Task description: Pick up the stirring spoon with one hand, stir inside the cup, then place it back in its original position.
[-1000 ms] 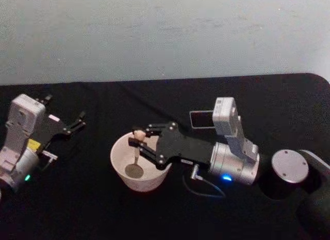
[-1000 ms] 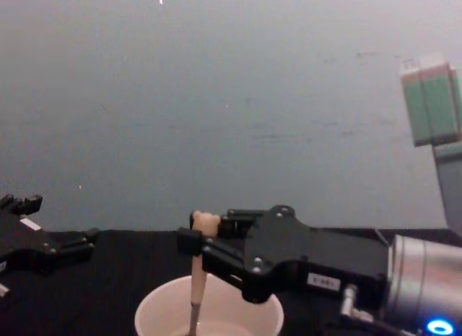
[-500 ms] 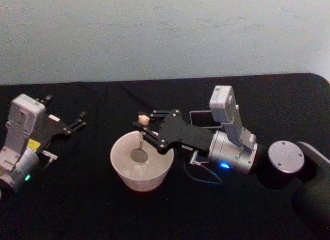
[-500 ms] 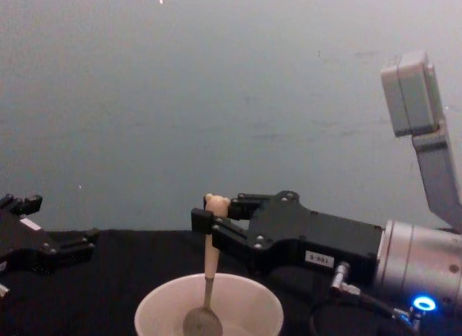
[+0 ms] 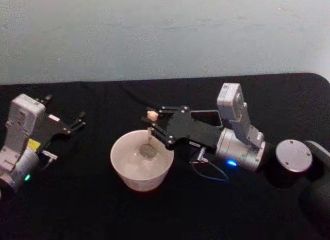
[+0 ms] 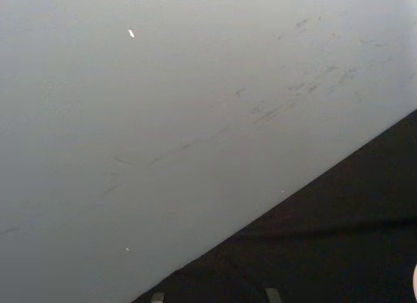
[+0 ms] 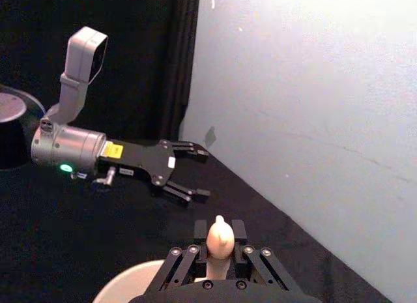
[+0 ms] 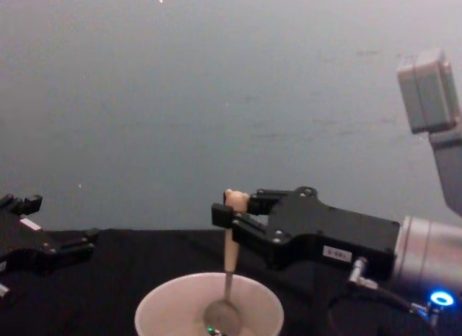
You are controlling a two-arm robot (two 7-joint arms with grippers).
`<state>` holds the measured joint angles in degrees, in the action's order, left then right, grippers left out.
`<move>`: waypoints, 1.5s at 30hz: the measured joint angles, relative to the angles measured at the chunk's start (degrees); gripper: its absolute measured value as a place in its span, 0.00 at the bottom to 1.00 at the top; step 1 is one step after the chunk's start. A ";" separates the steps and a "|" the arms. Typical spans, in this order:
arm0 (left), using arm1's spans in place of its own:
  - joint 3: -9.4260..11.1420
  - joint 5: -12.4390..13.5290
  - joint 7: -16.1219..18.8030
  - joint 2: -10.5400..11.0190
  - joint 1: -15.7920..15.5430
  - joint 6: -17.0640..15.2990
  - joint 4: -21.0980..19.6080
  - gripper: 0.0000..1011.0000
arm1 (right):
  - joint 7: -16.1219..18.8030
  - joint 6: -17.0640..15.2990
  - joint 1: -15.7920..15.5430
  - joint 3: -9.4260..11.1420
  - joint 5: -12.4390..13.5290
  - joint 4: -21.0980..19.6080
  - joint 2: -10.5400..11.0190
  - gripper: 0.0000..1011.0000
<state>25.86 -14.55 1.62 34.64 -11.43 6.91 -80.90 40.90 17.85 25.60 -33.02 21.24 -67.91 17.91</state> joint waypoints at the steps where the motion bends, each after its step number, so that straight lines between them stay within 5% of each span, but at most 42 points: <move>1: 0.00 0.00 0.00 0.00 0.00 0.00 0.00 0.99 | -0.04 -0.05 -0.14 0.10 -0.02 -0.17 0.21 0.21; 14: 0.00 0.00 0.00 0.00 0.00 0.00 0.00 0.99 | 0.74 -1.42 -4.38 1.41 1.57 -6.46 3.91 0.21; 23: 0.00 0.00 0.00 0.00 0.00 0.00 0.00 0.99 | 2.81 -2.35 -6.12 -0.21 2.64 -9.20 4.86 0.21; 31: 0.00 0.00 0.00 0.00 0.00 0.00 0.00 0.99 | 3.38 -2.25 -5.23 -1.74 2.89 -8.58 3.47 0.21; 45: 0.00 0.00 0.00 0.00 0.00 0.00 0.00 0.99 | 0.53 -0.96 -1.05 -1.80 0.90 -1.59 -0.50 0.21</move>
<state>25.86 -14.55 1.62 34.65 -11.43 6.91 -80.90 41.43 16.88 24.55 -34.82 22.14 -69.50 17.41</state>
